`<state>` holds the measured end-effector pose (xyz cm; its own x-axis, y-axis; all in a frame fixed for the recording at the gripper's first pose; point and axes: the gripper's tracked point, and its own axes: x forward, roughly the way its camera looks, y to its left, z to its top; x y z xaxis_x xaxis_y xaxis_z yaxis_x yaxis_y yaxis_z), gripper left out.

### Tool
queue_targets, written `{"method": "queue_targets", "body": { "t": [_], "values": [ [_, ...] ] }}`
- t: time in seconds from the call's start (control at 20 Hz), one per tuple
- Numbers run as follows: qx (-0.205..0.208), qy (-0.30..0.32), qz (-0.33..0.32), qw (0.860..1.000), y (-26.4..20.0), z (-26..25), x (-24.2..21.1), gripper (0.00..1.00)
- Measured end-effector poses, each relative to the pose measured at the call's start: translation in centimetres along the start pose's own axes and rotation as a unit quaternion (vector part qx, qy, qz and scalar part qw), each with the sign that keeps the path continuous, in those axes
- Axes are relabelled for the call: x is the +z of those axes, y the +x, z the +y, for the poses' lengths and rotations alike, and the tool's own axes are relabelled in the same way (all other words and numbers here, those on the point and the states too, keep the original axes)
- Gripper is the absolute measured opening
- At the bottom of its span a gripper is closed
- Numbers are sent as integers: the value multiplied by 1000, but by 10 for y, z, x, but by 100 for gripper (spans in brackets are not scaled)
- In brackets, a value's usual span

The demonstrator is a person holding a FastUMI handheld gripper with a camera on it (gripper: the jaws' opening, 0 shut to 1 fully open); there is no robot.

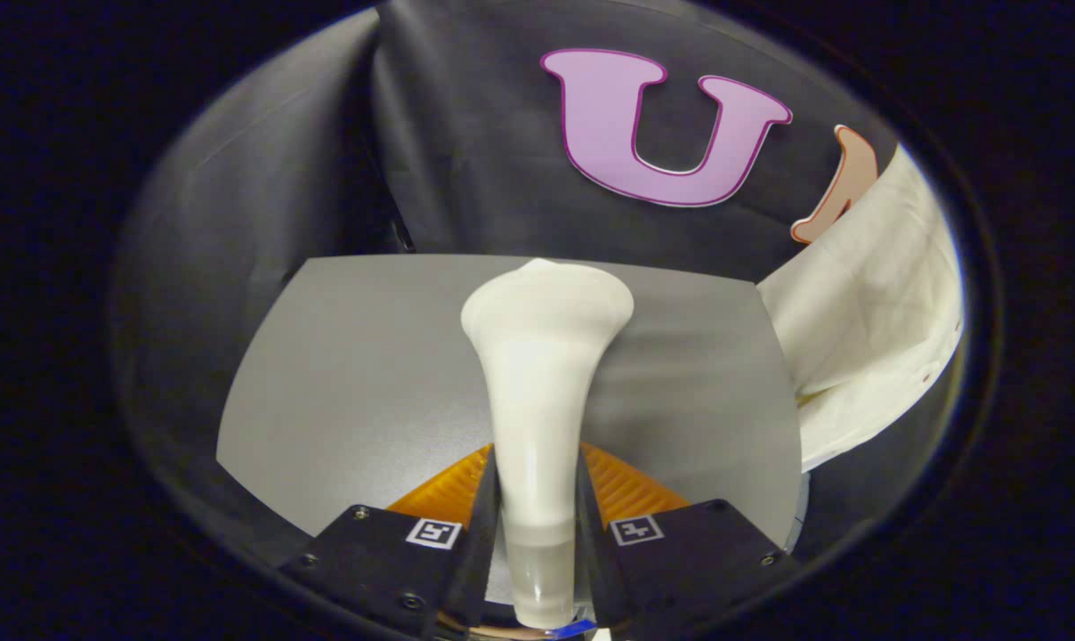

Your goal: Iron the clothes twice with a garment steamer, once on the left side and once on the right side.

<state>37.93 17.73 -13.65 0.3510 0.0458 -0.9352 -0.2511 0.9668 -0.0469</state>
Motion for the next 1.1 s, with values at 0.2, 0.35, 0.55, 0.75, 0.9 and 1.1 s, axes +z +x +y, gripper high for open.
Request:
{"method": "queue_targets", "body": {
  "t": [0.2, 0.35, 0.55, 0.75, 0.9, 1.1],
  "values": [
    [12, -3, -40, 999, 1, 3, 10, 47],
    [19, -8, -65, 998, 0, 3, 7, 47],
    [11, 25, -156, 987, -30, -7, 21, 43],
    [34, 52, -244, 968, -75, -16, 22, 42],
    [46, 74, -328, 941, -111, -30, 8, 41],
    [33, 90, -398, 913, -150, -60, -16, 42]
  ]
}}
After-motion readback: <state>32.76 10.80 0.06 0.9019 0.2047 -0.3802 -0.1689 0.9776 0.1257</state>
